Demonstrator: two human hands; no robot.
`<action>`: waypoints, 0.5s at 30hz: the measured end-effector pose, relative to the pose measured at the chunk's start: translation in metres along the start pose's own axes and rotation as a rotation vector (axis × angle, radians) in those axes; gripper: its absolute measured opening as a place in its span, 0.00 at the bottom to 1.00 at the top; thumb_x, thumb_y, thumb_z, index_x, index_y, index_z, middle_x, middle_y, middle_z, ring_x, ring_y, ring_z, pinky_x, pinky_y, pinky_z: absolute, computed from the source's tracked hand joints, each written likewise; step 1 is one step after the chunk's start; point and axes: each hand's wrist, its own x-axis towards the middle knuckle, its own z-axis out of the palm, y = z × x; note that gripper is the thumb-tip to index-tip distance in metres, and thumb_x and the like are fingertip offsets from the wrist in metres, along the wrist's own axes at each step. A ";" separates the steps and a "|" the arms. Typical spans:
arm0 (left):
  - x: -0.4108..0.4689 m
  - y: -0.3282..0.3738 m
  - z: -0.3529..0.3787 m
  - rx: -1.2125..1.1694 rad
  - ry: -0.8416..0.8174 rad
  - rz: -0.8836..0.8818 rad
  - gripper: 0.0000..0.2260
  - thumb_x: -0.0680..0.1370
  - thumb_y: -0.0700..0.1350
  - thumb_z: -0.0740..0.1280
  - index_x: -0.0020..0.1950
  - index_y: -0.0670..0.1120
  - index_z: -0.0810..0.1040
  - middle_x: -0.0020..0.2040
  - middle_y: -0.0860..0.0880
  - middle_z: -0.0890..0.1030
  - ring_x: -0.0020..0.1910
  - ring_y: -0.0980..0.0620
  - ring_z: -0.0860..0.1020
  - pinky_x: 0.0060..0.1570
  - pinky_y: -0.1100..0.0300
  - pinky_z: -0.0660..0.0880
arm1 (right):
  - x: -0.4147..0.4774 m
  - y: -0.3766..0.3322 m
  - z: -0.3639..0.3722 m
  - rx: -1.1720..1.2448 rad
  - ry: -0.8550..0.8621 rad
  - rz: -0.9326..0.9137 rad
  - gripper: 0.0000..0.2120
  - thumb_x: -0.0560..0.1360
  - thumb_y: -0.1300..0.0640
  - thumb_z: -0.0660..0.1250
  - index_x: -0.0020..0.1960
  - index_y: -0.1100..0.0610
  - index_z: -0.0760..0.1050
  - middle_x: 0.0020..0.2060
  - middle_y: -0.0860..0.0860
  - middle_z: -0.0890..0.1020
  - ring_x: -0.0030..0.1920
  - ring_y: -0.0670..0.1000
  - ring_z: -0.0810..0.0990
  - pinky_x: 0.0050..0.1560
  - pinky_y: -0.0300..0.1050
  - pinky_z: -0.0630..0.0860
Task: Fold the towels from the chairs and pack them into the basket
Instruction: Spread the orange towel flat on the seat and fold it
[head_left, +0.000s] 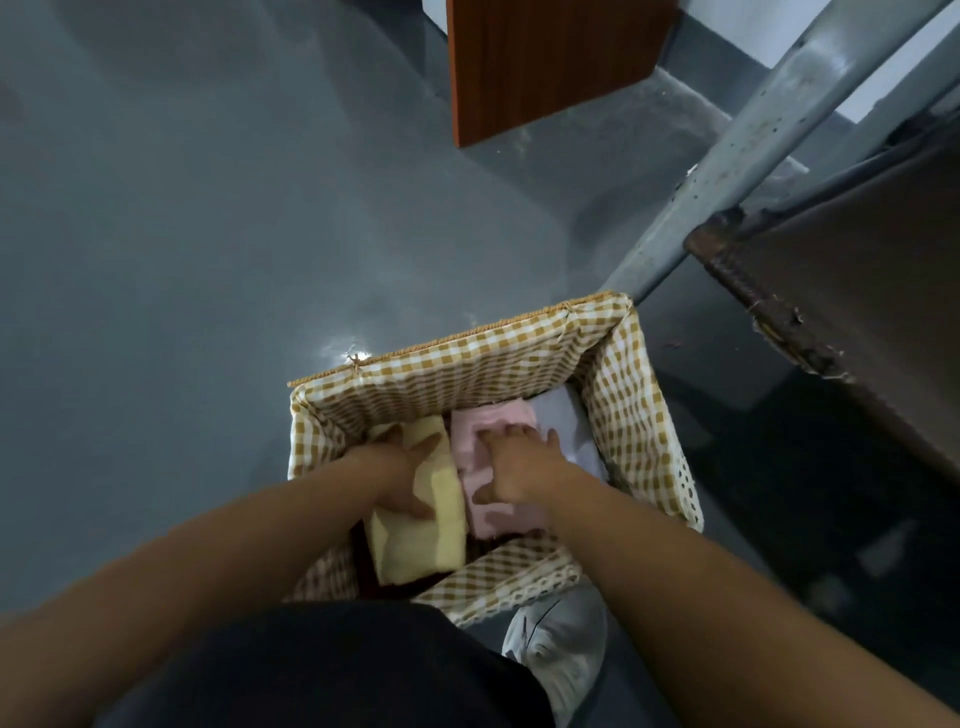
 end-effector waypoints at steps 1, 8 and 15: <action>-0.009 0.000 -0.015 -0.029 0.082 0.015 0.47 0.74 0.67 0.67 0.82 0.51 0.42 0.81 0.41 0.54 0.77 0.42 0.61 0.74 0.51 0.61 | -0.008 0.001 -0.011 0.063 0.067 0.007 0.40 0.75 0.40 0.68 0.79 0.53 0.54 0.77 0.59 0.60 0.77 0.64 0.57 0.75 0.68 0.53; -0.111 0.021 -0.140 -0.101 0.324 0.180 0.16 0.80 0.54 0.63 0.62 0.46 0.78 0.60 0.46 0.80 0.61 0.45 0.77 0.57 0.57 0.73 | -0.108 0.014 -0.101 0.305 0.554 -0.006 0.23 0.77 0.45 0.63 0.67 0.56 0.71 0.64 0.56 0.75 0.64 0.59 0.74 0.64 0.57 0.73; -0.230 0.111 -0.258 -0.129 0.789 0.371 0.16 0.81 0.52 0.64 0.66 0.47 0.76 0.64 0.47 0.79 0.63 0.46 0.76 0.58 0.59 0.70 | -0.280 0.081 -0.174 0.261 0.844 0.122 0.18 0.77 0.44 0.63 0.62 0.53 0.74 0.60 0.54 0.74 0.58 0.59 0.77 0.62 0.58 0.74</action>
